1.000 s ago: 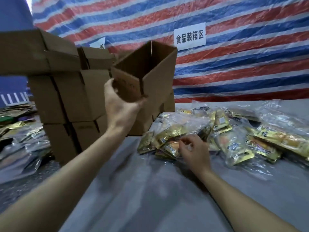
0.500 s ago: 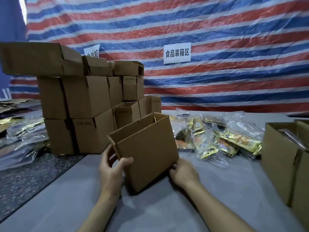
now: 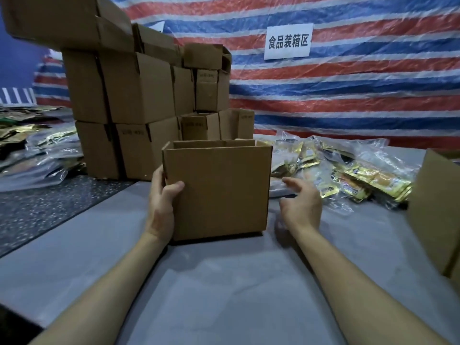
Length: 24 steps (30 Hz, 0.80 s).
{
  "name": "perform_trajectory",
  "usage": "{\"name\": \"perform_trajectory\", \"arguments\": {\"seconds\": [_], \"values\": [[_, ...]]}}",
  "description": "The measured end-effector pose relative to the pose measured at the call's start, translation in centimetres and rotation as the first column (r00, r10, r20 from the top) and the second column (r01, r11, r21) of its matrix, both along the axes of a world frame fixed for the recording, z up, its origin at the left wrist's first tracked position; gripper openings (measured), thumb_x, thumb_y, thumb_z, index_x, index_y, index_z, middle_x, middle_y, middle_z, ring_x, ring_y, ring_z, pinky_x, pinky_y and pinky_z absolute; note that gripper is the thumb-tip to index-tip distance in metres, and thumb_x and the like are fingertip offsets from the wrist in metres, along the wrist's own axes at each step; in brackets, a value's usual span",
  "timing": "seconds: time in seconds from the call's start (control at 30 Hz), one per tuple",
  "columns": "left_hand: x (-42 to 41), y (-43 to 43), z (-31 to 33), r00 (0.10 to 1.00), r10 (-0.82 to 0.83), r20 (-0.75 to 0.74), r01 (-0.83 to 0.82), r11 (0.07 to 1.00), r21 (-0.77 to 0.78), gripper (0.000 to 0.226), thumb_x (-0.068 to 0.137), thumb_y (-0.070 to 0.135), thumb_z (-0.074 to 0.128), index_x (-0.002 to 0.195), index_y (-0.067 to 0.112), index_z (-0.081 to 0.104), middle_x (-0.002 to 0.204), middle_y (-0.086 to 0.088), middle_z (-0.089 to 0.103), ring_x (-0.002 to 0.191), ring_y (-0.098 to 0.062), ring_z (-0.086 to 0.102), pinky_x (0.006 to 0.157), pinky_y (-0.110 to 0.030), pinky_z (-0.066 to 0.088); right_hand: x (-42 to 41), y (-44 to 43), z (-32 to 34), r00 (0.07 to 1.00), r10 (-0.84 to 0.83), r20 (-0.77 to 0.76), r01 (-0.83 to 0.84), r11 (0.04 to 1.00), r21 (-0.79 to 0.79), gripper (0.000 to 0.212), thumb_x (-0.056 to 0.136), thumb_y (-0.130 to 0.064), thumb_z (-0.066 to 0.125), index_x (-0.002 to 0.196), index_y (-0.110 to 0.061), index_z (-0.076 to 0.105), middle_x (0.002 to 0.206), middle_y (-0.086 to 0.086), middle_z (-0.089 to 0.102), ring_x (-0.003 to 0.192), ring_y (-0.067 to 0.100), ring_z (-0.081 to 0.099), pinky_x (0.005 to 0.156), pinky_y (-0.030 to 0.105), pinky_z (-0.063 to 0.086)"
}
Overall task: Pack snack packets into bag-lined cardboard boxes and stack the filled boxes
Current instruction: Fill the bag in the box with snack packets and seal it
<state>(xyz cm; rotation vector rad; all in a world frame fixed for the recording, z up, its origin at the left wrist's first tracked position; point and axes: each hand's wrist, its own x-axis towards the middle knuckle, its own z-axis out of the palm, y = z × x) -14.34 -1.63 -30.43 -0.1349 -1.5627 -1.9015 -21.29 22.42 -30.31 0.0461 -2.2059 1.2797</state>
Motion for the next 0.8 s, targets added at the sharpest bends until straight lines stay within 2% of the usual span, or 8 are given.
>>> {"name": "perform_trajectory", "arguments": {"seconds": [0.1, 0.2, 0.3, 0.37, 0.43, 0.53, 0.6, 0.8], "values": [[-0.3, 0.0, -0.2, 1.000, -0.021, 0.012, 0.021, 1.000, -0.006, 0.071, 0.070, 0.046, 0.063, 0.137, 0.024, 0.053, 0.120, -0.001, 0.070, 0.114, -0.027, 0.066, 0.098, -0.056, 0.054, -0.6, 0.5, 1.4, 0.997, 0.008, -0.080, -0.014, 0.997, -0.077, 0.045, 0.080, 0.011, 0.059, 0.105, -0.023, 0.075, 0.110, 0.005, 0.071, 0.098, 0.020, 0.066, 0.084, 0.039, 0.059], [-0.6, 0.2, -0.2, 0.998, -0.055, 0.019, 0.054, 0.999, 0.004, 0.059, 0.070, 0.045, 0.063, 0.128, 0.034, 0.059, 0.120, 0.000, 0.071, 0.116, -0.028, 0.066, 0.098, -0.055, 0.054, -0.7, 1.1, 2.9, 0.995, 0.022, -0.095, -0.039, 0.983, -0.180, 0.033, 0.085, 0.002, 0.067, 0.102, -0.025, 0.077, 0.097, -0.003, 0.073, 0.084, 0.010, 0.068, 0.077, 0.036, 0.061], [-1.0, 0.4, -0.5, 0.996, -0.086, 0.014, 0.086, 0.996, -0.002, 0.053, 0.075, 0.039, 0.061, 0.128, 0.031, 0.059, 0.120, 0.000, 0.071, 0.115, -0.026, 0.067, 0.093, -0.049, 0.056, -1.0, 1.9, 4.1, 0.994, 0.069, -0.081, -0.084, 0.975, -0.206, 0.023, 0.084, -0.009, 0.077, 0.099, -0.025, 0.079, 0.087, -0.006, 0.073, 0.080, 0.007, 0.068, 0.076, 0.035, 0.061], [-1.3, 0.4, -0.8, 0.994, -0.108, 0.013, 0.108, 0.994, -0.013, 0.048, 0.082, 0.032, 0.054, 0.130, 0.029, 0.058, 0.116, 0.004, 0.073, 0.111, -0.022, 0.069, 0.087, -0.040, 0.060, -1.1, 2.3, 4.9, 0.995, 0.086, -0.054, -0.096, 0.970, -0.222, 0.013, 0.082, -0.017, 0.081, 0.092, -0.025, 0.079, 0.086, -0.003, 0.075, 0.080, 0.010, 0.069, 0.075, 0.035, 0.060], [-1.4, 0.5, -1.0, 0.990, -0.139, 0.015, 0.139, 0.990, -0.002, 0.052, 0.083, 0.030, 0.049, 0.134, 0.023, 0.056, 0.112, 0.004, 0.075, 0.105, -0.018, 0.071, 0.079, -0.033, 0.062, -1.2, 2.5, 5.8, 0.996, 0.079, -0.041, -0.086, 0.972, -0.219, 0.006, 0.083, -0.025, 0.082, 0.084, -0.021, 0.078, 0.083, -0.003, 0.075, 0.079, 0.014, 0.070, 0.075, 0.035, 0.059], [-1.2, 0.8, -0.9, 0.986, -0.167, 0.014, 0.167, 0.986, -0.010, 0.061, 0.083, 0.030, 0.048, 0.140, 0.009, 0.053, 0.115, -0.003, 0.074, 0.104, -0.020, 0.071, 0.078, -0.032, 0.062, -1.3, 2.7, 7.1, 0.996, 0.066, -0.054, -0.077, 0.971, -0.225, 0.023, 0.083, -0.032, 0.082, 0.067, -0.021, 0.071, 0.071, -0.005, 0.070, 0.073, 0.018, 0.067, 0.072, 0.035, 0.054], [-1.2, 0.9, -0.9, 0.983, -0.184, 0.005, 0.184, 0.983, -0.015, 0.062, 0.083, 0.029, 0.047, 0.140, 0.006, 0.052, 0.115, -0.005, 0.074, 0.105, -0.022, 0.071, 0.079, -0.033, 0.062, -1.2, 2.7, 8.1, 0.996, 0.055, -0.068, -0.068, 0.974, -0.214, 0.026, 0.085, -0.034, 0.080, 0.066, -0.021, 0.068, 0.070, -0.005, 0.069, 0.071, 0.019, 0.066, 0.071, 0.035, 0.054], [-1.1, 1.2, -1.1, 0.976, -0.218, 0.025, 0.218, 0.976, -0.016, 0.059, 0.082, 0.031, 0.048, 0.136, 0.011, 0.055, 0.116, -0.007, 0.074, 0.105, -0.025, 0.072, 0.076, -0.033, 0.062, -0.1, 2.0, 11.0, 0.967, 0.015, -0.256, -0.088, 0.958, -0.275, 0.026, 0.089, -0.029, 0.076, 0.067, -0.019, 0.067, 0.064, -0.005, 0.066, 0.065, 0.023, 0.066, 0.065, 0.040, 0.056]]}}
